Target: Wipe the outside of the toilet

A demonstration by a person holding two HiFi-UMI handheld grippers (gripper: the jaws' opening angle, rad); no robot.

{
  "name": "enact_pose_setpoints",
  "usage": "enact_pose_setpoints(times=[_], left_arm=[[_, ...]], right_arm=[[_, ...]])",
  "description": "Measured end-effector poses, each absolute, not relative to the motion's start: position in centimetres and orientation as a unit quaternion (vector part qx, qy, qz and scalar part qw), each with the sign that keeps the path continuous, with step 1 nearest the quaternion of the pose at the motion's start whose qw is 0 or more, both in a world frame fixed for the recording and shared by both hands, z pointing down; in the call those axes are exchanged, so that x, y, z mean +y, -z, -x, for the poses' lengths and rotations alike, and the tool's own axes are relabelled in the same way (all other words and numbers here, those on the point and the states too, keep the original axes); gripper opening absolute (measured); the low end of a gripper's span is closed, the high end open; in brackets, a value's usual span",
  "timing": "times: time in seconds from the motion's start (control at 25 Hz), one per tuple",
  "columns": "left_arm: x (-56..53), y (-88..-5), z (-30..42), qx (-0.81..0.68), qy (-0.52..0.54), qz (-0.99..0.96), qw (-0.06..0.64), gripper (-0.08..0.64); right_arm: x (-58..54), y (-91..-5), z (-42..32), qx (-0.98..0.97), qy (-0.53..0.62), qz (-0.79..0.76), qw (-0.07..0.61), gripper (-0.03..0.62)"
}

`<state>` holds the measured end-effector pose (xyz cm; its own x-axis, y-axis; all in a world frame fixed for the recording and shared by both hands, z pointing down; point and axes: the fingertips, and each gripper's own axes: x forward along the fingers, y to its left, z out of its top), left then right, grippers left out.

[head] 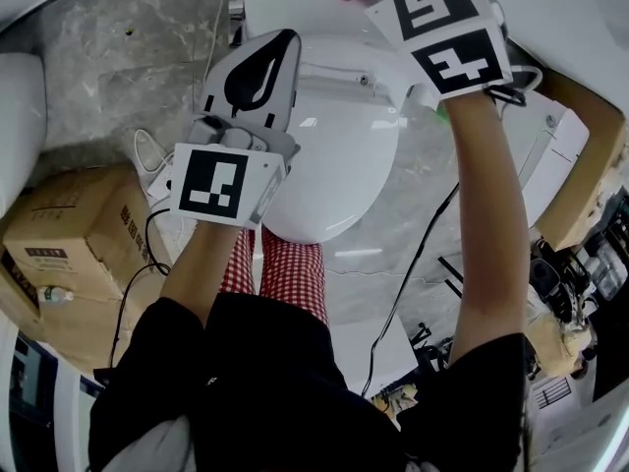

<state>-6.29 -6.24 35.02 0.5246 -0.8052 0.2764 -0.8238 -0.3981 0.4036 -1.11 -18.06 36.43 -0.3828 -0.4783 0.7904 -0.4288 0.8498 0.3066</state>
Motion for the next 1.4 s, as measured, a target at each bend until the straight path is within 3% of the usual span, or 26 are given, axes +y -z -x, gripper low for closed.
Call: enact_pose_setpoints(times=[0.68,1.4], left_arm=[[-5.8,-35.3,3.1,-0.456,-0.019,-0.849,0.264,0.009],[-5.0,-35.9,2.2,-0.444,-0.053,-0.864,0.23,0.009]], right_arm=[[-18.0,-36.2,-5.8,-0.814,0.003,-0.313,0.489,0.054],[-18.0,-36.5,-12.2,-0.785,-0.022,-0.366,0.499,0.054]])
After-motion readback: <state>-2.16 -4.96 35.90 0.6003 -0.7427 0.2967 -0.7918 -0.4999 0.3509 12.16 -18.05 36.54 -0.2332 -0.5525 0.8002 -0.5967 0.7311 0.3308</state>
